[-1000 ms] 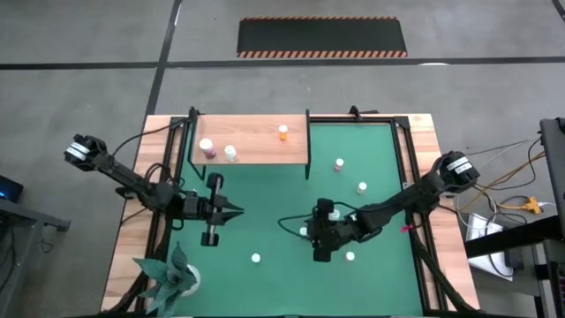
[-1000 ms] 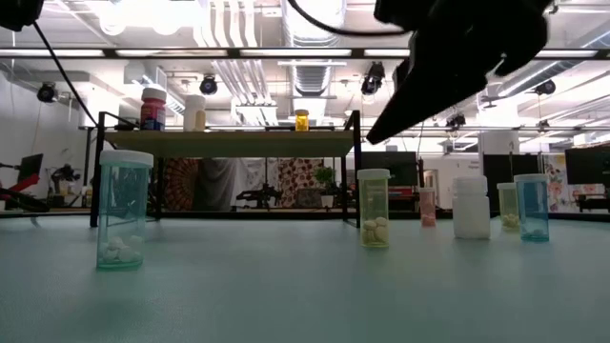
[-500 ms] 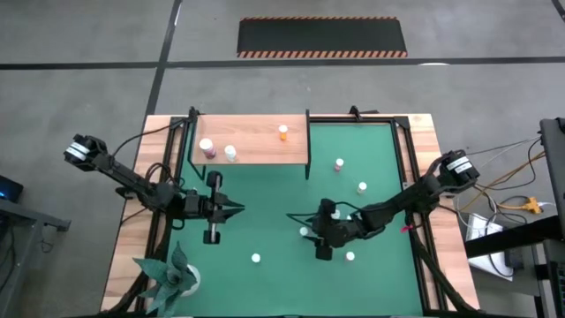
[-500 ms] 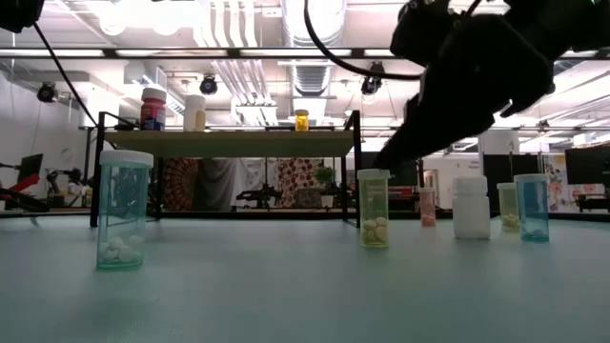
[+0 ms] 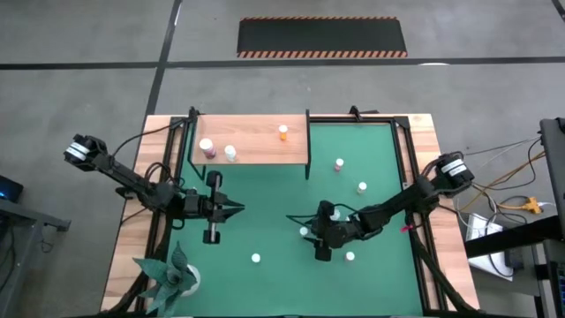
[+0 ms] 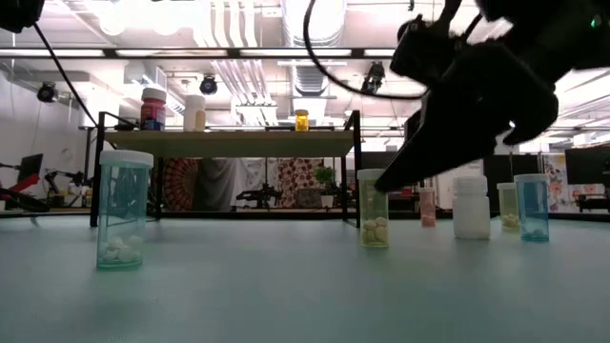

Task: Pick and place medicine bottles onto shelf by color
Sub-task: Put the bottom yellow pill bottle on the shelf

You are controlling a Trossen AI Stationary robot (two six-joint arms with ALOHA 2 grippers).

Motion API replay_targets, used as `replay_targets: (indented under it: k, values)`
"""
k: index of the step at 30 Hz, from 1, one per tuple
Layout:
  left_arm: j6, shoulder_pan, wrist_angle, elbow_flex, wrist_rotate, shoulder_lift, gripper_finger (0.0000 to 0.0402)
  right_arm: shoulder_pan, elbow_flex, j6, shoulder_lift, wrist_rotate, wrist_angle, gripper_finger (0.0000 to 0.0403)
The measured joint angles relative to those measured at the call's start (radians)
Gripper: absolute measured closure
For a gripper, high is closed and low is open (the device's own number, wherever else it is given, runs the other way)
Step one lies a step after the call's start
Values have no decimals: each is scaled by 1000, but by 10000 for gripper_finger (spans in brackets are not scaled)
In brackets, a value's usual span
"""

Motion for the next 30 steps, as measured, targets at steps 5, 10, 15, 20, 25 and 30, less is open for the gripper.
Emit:
replay_targets:
  k: [5,10,15,20,25,30]
  values:
    - [0,0,-1,0,0,0,393,0,0,-9,39,-9,72,176]
    - [-1,0,-1,-2,0,0,393,0,0,-8,24,4,70,193]
    - [-1,0,0,-2,-1,0,393,0,1,-9,22,17,62,235]
    - [-88,0,0,-3,-2,0,393,-3,1,10,22,34,44,286]
    - [-143,0,0,-7,-3,23,393,-17,1,43,22,35,51,321]
    - [-150,2,0,-1,-6,57,393,-18,1,44,22,35,52,322]
